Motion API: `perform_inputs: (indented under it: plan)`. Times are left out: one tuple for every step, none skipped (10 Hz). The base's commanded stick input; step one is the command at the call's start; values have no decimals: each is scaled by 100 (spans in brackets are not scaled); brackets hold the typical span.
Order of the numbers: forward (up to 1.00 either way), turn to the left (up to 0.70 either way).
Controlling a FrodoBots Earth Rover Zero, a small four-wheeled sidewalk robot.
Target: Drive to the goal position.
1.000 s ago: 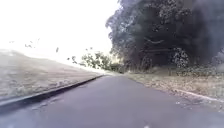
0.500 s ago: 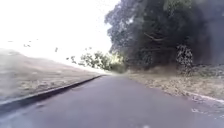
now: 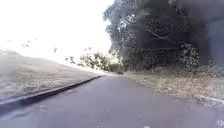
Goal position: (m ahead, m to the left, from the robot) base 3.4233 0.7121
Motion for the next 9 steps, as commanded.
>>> perform_inputs:
  plan:
    - [100,0]
    - [100,0]
    - [100,0]
    - [100,0]
    - [100,0]
    - [100,0]
    - [100,0]
    - [100,0]
    - [100,0]
